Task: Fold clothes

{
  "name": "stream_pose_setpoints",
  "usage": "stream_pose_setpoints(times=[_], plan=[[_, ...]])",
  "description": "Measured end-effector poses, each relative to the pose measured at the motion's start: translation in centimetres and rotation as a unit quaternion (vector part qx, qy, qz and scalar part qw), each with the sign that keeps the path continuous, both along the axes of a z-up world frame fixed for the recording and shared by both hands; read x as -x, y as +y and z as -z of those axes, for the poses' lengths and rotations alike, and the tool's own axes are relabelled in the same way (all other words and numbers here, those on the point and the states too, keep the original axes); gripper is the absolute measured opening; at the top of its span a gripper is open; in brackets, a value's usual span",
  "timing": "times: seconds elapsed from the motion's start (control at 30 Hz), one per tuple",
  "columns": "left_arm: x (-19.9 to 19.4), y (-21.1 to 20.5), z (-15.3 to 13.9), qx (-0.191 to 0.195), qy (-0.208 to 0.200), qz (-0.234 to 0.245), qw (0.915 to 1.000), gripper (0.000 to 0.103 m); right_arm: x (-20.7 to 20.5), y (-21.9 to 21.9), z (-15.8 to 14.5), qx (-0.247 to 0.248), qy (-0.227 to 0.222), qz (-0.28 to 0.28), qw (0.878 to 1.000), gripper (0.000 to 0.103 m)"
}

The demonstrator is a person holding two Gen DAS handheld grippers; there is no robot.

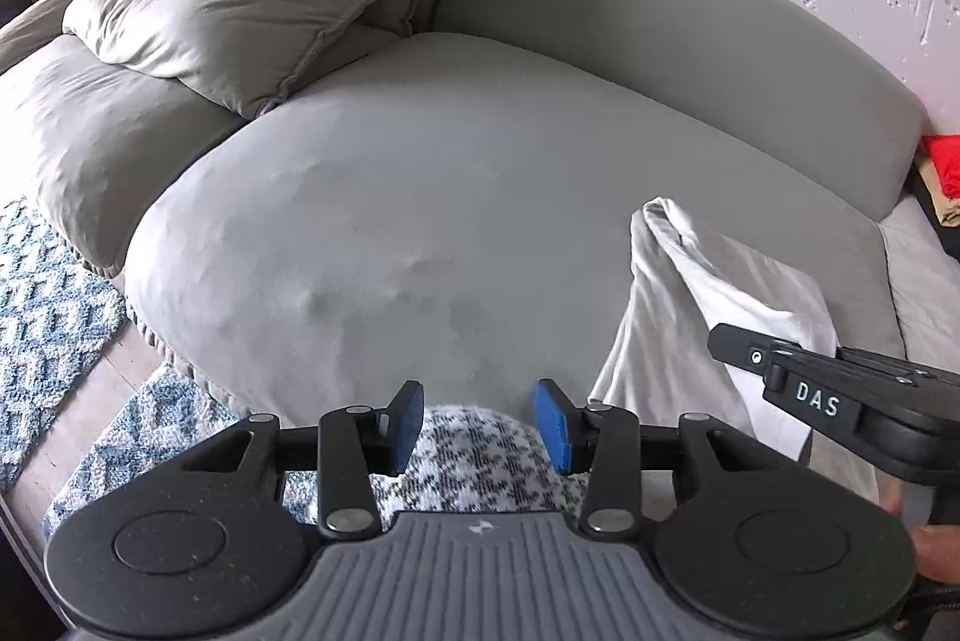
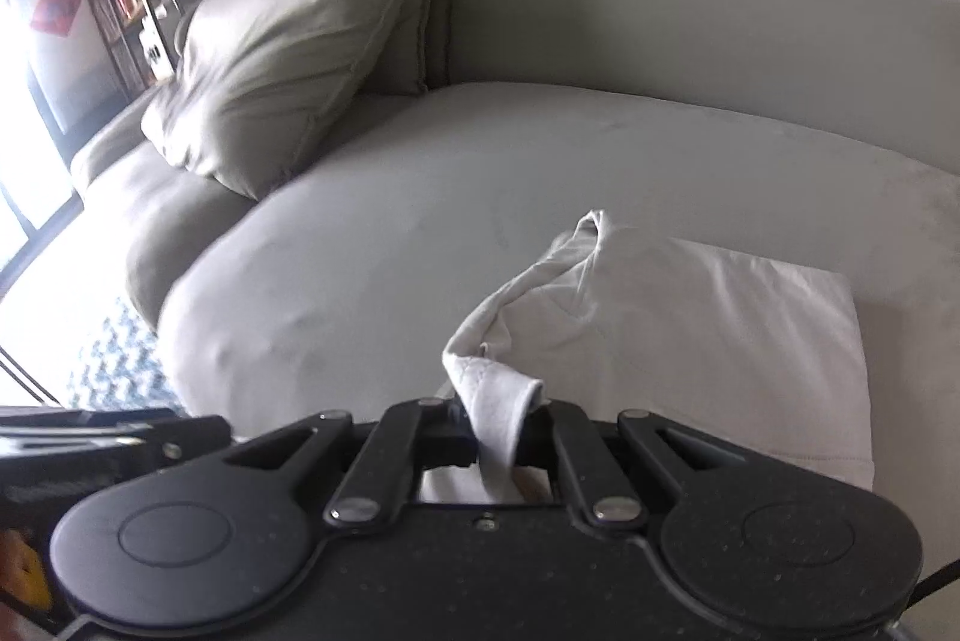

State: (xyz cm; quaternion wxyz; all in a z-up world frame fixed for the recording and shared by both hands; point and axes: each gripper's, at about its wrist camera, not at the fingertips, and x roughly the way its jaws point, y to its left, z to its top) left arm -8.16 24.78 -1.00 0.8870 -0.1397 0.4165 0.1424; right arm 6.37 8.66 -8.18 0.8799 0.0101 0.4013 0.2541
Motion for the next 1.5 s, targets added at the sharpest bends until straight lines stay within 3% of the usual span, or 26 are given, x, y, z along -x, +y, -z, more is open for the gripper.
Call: stream_pose_setpoints(times=[0.13, 0.2, 0.27, 0.33, 0.5, 0.67, 0.7, 0.77, 0.9, 1.0, 1.1, 1.33, 1.4, 1.5], plan=[[0.6, -0.3, 0.1, -0.004, 0.008, -0.009, 0.9999, 0.041, -0.2, 1.0, 0.1, 0.003, 0.004, -0.015, 1.0, 0.005], [0.8, -0.4, 0.1, -0.007, 0.012, -0.014, 0.9998, 0.041, -0.5, 1.1, 0.4, -0.017, 0.022, -0.046, 0.999, 0.017], [1.0, -0.6, -0.1, -0.012, 0.016, -0.018, 0.9996, 0.041, -0.6, 0.2, 0.2, -0.066, 0.048, -0.081, 0.993, 0.035], [0.9, -0.7, -0.1, -0.017, 0.02, -0.019, 0.9995, 0.041, -0.4, -1.5, -0.5, -0.097, 0.054, -0.089, 0.99, 0.039], [0.2, -2.4, -0.1, -0.028, 0.024, -0.001, 0.9993, 0.041, -0.4, -8.3, -2.2, -0.141, 0.058, -0.036, 0.988, 0.039], [-2.6, -6.2, 1.2, -0.038, 0.013, 0.075, 0.9964, 0.036, 0.3, -15.2, -1.5, -0.137, 0.054, 0.051, 0.988, 0.038], [-3.2, -7.1, 1.6, -0.04, 0.008, 0.094, 0.9947, 0.03, 0.6, -16.0, -1.0, -0.125, 0.052, 0.06, 0.989, 0.037], [-4.7, -8.9, 2.5, -0.044, 0.0, 0.13, 0.9906, 0.022, 1.1, -16.5, 0.0, -0.09, 0.049, 0.067, 0.993, 0.006], [-7.6, -11.3, 4.5, -0.087, 0.006, 0.163, 0.9828, 0.013, 1.7, -14.4, 1.2, -0.013, 0.011, 0.033, 0.999, 0.005], [-9.1, -11.2, 6.5, -0.147, 0.061, 0.131, 0.9784, 0.011, 1.7, -12.4, 2.5, 0.041, 0.001, -0.003, 0.999, 0.006], [-8.7, -10.3, 7.1, -0.155, 0.072, 0.124, 0.9774, 0.012, 3.0, -12.4, 3.6, 0.092, 0.006, -0.019, 0.996, 0.007], [-6.3, -9.6, 6.4, -0.151, 0.077, 0.134, 0.9764, 0.016, 6.0, -15.8, 1.6, 0.07, 0.026, -0.017, 0.997, 0.007], [-5.7, -9.5, 5.3, -0.141, 0.055, 0.139, 0.9786, 0.016, 5.9, -16.9, 0.5, 0.043, 0.018, -0.003, 0.999, 0.007], [-6.2, -10.7, 3.5, -0.149, 0.003, 0.162, 0.9755, 0.016, 4.0, -17.9, -0.1, -0.013, 0.005, 0.027, 1.0, 0.008]])
